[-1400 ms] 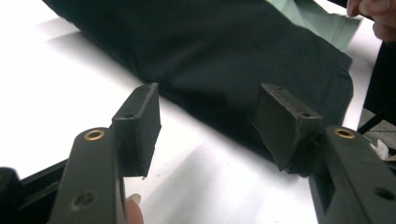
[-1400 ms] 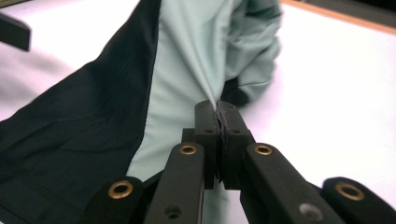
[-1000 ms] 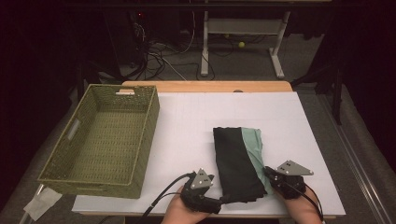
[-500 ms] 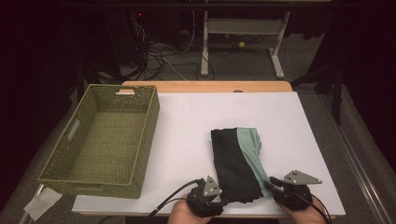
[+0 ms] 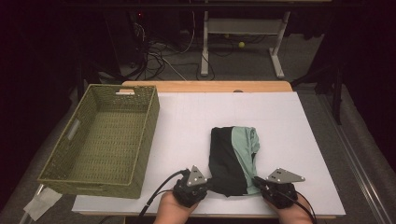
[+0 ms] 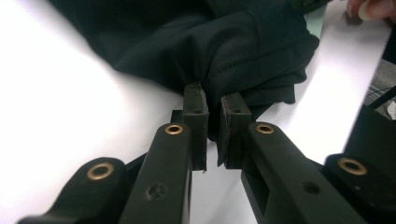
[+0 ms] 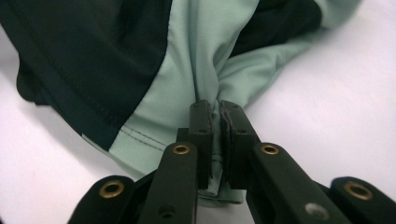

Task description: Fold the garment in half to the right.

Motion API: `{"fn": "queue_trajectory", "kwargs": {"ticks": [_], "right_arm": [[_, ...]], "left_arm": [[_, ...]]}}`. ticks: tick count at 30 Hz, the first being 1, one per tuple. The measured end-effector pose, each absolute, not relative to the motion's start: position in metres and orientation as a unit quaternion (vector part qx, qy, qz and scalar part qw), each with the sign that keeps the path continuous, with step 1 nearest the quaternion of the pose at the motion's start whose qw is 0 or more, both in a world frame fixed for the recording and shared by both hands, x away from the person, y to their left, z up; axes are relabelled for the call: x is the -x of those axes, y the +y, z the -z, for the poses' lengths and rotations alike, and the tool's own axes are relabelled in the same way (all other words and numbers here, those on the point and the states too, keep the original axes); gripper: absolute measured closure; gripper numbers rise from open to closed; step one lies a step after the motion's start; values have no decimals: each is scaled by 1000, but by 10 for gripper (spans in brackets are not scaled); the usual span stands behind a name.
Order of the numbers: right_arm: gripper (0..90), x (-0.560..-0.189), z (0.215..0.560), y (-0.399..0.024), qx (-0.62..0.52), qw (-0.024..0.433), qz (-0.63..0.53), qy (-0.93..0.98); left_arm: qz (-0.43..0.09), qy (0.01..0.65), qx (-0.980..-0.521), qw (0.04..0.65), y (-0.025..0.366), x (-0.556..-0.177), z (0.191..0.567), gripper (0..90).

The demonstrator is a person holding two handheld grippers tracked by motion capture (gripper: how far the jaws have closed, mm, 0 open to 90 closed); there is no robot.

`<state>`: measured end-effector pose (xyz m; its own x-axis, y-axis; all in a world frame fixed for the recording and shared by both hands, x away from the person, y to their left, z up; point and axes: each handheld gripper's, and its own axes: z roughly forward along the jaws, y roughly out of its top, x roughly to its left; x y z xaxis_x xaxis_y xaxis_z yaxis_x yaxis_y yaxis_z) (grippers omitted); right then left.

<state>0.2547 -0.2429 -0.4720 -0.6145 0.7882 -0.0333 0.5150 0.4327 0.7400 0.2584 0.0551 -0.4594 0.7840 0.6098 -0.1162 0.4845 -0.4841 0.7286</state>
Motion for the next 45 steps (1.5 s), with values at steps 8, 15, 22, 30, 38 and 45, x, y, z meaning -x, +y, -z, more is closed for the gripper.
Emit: {"fn": "queue_trajectory", "kwargs": {"ticks": [8, 15, 22, 30, 38, 45], "right_arm": [[846, -264, 473, -214, -378, 192, -358, 832], [846, -253, 471, -212, -363, 196, -360, 837], [847, -236, 468, -220, -354, 205, -362, 838], [850, -223, 467, -229, -363, 205, -363, 833], [848, -221, 468, -231, -365, 206, -359, 834], [823, -222, 469, -233, -366, 203, -364, 832]], "left_arm": [[-82, 333, -852, 395, 82, -257, 461, 806], [-59, 335, -854, 394, 89, -238, 471, 804], [-42, 333, -854, 398, 84, -229, 477, 801], [-46, 320, -859, 397, 81, -223, 479, 781], [-19, 332, -838, 433, 94, -222, 470, 545], [-58, 341, -818, 460, 105, -224, 458, 338]]}}
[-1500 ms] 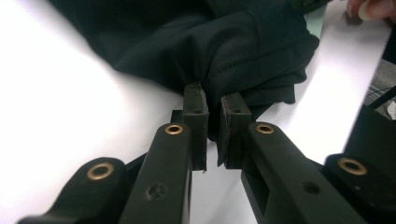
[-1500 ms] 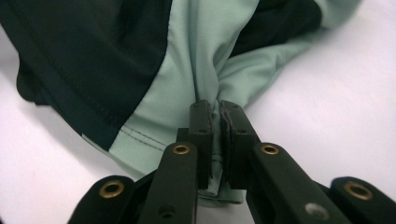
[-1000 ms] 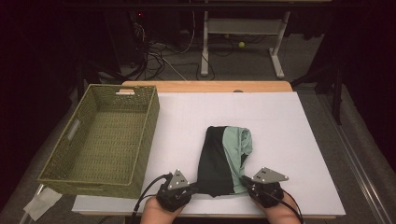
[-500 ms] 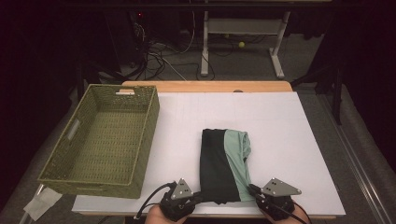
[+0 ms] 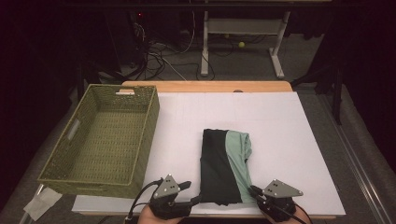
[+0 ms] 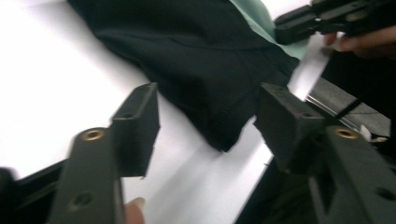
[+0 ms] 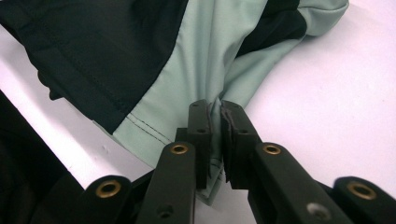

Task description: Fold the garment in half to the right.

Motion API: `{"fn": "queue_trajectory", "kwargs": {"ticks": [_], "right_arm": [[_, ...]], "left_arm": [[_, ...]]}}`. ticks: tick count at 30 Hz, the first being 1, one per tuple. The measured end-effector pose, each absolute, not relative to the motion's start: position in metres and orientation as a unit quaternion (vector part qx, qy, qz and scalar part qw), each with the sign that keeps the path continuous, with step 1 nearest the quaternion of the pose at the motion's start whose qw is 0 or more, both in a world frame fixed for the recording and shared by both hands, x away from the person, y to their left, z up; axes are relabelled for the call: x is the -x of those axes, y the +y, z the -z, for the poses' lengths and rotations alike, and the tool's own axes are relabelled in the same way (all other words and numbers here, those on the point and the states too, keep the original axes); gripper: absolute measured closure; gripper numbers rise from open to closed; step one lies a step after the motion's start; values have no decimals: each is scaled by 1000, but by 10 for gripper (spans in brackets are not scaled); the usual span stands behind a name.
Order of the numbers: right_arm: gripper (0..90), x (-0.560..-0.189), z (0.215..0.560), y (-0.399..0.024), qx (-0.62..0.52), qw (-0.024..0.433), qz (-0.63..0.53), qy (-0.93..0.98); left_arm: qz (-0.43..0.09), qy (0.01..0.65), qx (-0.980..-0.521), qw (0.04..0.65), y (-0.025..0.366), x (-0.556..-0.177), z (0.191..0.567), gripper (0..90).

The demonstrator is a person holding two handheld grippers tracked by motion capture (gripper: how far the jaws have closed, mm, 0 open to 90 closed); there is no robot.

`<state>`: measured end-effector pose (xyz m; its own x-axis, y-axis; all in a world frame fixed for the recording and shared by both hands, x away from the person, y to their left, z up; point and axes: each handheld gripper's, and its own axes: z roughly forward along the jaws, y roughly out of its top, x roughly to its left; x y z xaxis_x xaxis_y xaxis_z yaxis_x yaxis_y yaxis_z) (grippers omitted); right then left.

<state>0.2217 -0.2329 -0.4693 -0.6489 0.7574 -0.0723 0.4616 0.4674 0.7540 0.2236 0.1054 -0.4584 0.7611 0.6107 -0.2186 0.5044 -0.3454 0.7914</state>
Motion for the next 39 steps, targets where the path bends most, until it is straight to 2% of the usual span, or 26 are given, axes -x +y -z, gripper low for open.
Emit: {"fn": "queue_trajectory", "kwargs": {"ticks": [8, 12, 14, 16, 21, 23, 24, 27, 28, 33, 39], "right_arm": [[723, -222, 463, -243, -380, 198, -399, 811], [629, -224, 460, -250, -387, 202, -419, 796], [552, -226, 459, -253, -393, 204, -429, 787], [429, -230, 459, -258, -401, 219, -441, 773], [207, -243, 455, -265, -404, 241, -463, 752], [142, -252, 454, -267, -410, 242, -460, 749], [131, -258, 454, -269, -414, 248, -460, 745], [42, -272, 453, -273, -425, 260, -456, 738], [5, -276, 454, -274, -433, 260, -454, 734], [0, -276, 458, -281, -445, 261, -455, 726], [0, -270, 462, -288, -448, 268, -450, 725]], "left_arm": [[-79, 359, -803, 470, 112, -233, 458, 198], [-83, 361, -798, 475, 110, -241, 457, 187], [-84, 363, -800, 469, 108, -247, 457, 142], [-83, 367, -802, 464, 107, -253, 456, 117], [-91, 378, -799, 459, 106, -263, 456, 116], [-93, 381, -801, 453, 106, -270, 455, 102], [-94, 382, -803, 449, 105, -273, 454, 62], [-103, 388, -801, 444, 107, -280, 452, 46], [-103, 392, -801, 442, 108, -281, 451, 0], [-103, 399, -811, 416, 108, -281, 456, 0], [-108, 423, -832, 343, 109, -279, 464, 0]]}}
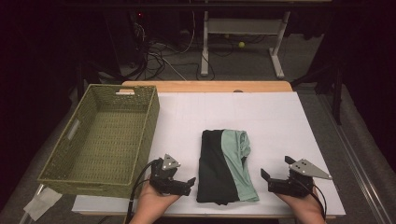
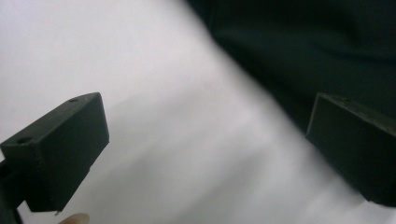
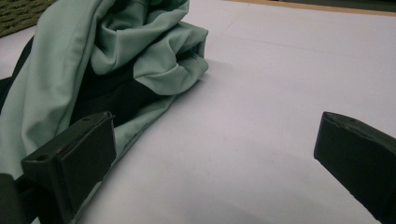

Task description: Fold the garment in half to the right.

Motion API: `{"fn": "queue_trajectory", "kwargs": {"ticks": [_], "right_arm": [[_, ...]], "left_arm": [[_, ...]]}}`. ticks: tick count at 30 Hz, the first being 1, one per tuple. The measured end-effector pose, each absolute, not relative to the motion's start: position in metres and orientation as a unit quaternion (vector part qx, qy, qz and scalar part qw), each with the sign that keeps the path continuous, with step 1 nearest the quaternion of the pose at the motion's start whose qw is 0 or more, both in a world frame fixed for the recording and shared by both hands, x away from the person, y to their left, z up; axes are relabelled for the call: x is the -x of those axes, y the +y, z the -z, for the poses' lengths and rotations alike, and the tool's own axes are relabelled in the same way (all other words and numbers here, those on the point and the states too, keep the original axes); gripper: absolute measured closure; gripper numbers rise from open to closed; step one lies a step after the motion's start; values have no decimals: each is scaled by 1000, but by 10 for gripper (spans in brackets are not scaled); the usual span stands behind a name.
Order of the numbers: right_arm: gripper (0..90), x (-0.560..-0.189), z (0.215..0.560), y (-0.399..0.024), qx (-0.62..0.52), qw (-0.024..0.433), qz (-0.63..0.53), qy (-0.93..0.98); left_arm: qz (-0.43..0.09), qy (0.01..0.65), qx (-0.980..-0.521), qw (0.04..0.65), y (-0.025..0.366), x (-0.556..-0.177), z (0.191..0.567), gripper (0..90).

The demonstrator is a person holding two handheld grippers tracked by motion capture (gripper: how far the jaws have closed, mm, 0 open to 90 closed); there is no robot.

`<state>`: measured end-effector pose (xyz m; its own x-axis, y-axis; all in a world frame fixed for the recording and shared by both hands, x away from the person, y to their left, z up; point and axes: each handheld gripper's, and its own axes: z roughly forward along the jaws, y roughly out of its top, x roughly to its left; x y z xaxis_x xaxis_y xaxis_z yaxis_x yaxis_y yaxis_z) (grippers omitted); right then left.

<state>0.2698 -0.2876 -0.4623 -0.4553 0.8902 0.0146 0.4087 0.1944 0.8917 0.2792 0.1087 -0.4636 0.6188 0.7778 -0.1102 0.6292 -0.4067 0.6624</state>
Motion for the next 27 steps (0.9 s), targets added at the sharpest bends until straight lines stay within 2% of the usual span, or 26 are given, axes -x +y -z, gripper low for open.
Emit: {"fn": "queue_trajectory", "kwargs": {"ticks": [7, 19, 27], "right_arm": [[0, -269, 463, -286, -446, 264, -447, 729], [0, -260, 462, -287, -444, 257, -453, 729], [0, -256, 462, -290, -442, 253, -457, 729]], "left_arm": [[-103, 421, -850, 298, 106, -269, 472, 0], [-114, 424, -853, 281, 102, -268, 476, 0], [-90, 431, -864, 244, 97, -276, 470, 0]]}}
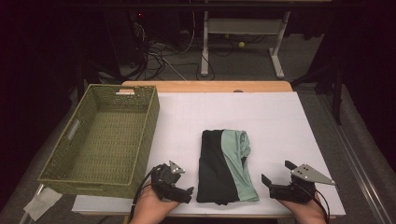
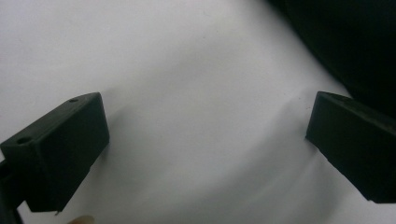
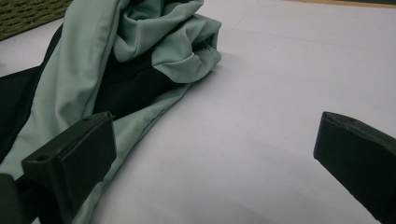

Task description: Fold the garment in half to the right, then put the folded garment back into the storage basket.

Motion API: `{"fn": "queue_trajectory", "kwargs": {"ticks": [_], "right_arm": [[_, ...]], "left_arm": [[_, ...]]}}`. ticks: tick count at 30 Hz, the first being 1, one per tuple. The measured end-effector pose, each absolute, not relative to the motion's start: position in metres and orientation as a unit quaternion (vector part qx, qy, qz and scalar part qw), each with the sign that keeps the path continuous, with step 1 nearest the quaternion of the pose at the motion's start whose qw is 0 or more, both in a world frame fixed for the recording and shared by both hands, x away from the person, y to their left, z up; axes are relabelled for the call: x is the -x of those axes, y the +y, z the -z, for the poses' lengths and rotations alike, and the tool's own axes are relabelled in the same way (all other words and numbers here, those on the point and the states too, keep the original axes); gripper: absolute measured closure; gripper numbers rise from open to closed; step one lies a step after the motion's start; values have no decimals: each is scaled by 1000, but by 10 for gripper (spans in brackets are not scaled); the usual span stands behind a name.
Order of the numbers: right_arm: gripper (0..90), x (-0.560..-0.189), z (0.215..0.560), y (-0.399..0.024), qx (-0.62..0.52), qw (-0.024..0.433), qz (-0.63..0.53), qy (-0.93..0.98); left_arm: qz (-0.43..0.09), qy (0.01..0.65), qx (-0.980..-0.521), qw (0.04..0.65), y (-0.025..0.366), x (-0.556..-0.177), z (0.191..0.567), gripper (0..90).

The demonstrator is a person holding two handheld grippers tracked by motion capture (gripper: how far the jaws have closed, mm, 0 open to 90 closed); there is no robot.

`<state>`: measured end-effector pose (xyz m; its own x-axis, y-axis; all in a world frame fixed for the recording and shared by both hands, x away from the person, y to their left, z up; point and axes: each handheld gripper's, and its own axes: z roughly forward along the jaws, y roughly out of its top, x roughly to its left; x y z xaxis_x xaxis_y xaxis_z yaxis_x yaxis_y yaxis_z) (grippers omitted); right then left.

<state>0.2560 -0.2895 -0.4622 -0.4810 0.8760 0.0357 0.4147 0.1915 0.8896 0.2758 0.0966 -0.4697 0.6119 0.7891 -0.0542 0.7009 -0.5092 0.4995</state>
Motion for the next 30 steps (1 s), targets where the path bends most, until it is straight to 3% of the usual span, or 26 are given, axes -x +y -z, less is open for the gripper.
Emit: {"fn": "queue_trajectory", "kwargs": {"ticks": [30], "right_arm": [[0, -261, 462, -282, -439, 240, -463, 731]], "left_arm": [[-28, 415, -901, 125, 84, -296, 455, 0]]}}
